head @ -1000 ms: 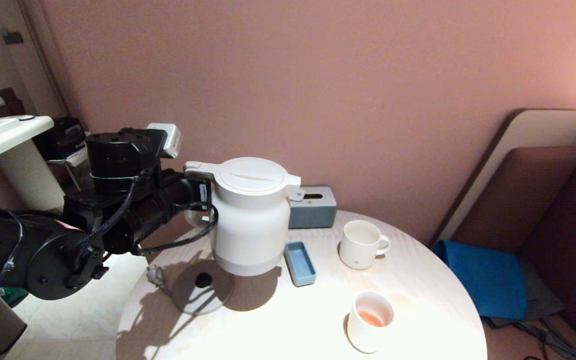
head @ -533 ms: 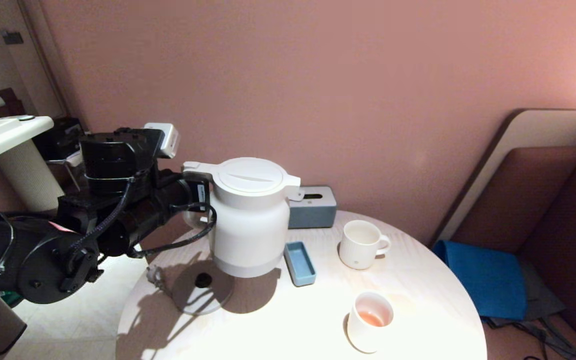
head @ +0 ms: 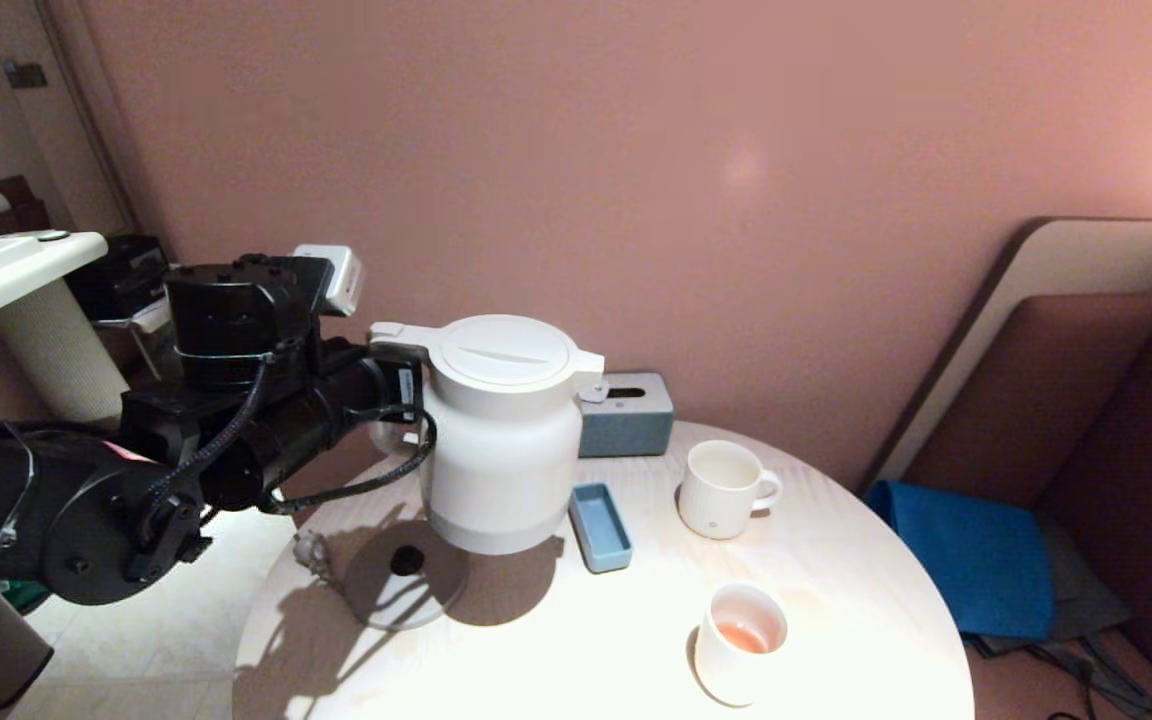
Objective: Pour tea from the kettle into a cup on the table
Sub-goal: Pour water into the cup
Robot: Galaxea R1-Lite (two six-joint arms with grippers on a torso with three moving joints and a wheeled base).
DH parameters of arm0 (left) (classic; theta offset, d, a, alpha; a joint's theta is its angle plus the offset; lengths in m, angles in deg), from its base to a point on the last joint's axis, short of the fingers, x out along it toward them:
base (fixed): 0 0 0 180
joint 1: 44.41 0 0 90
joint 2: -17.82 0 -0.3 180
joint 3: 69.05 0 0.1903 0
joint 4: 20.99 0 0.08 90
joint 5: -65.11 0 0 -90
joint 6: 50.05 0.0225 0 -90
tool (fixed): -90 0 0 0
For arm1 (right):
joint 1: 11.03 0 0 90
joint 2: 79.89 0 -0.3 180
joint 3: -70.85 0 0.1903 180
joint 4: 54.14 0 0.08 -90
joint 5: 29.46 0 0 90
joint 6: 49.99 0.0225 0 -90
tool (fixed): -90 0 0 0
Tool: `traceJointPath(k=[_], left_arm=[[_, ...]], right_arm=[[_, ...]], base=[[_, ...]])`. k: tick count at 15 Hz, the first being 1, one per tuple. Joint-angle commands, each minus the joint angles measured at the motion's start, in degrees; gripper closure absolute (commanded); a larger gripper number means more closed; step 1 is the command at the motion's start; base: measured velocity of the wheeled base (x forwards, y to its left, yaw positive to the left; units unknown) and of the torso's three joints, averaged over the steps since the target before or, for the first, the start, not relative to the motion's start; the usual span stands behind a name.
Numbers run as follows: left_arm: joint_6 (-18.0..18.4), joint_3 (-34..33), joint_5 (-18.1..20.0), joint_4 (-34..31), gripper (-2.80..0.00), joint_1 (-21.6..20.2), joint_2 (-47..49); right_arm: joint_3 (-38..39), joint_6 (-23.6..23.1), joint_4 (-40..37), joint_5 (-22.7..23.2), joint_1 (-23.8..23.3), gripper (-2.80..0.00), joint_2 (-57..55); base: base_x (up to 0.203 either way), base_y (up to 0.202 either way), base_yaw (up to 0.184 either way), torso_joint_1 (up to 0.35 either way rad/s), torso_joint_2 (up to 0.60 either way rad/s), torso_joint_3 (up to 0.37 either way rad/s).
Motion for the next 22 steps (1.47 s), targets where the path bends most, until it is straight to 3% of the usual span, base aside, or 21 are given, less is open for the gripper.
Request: traceJointPath(k=[1,6,9,14,22], left_arm=[[-0.2,0.1,-0.1,0.3,0.00,0.5,1.6],[0.3,7.3,-0.3,2.1,0.00,2.4,7.5],[3.8,13.4,-0.5,1.8,0.00,3.7,11.6],[4.6,24.3,-1.0,-4.4,0.00,5.1,16.8],[9.0,44.1,-3.8,-15.5,0.00,6.4,25.8]], right_arm=[[6.2,-1.0,5.8,-0.2,0.0,0.00,0.0],[6.7,-0.1,6.0,-0.4,0.1,0.00,0.0],[6.7,3.1,6.0,-0.9,0.0,0.00,0.0],[6.7,3.1,6.1,-0.9,0.1,0.00,0.0],[6.7,3.1,6.0,-0.9,0.1,0.00,0.0]], base=[[0.000,0.000,0.000,0.000,0.00,0.000],[0.000,0.000,0.000,0.000,0.00,0.000],[0.000,0.000,0.000,0.000,0.00,0.000],[0.000,0.000,0.000,0.000,0.00,0.000],[0.000,0.000,0.000,0.000,0.00,0.000]])
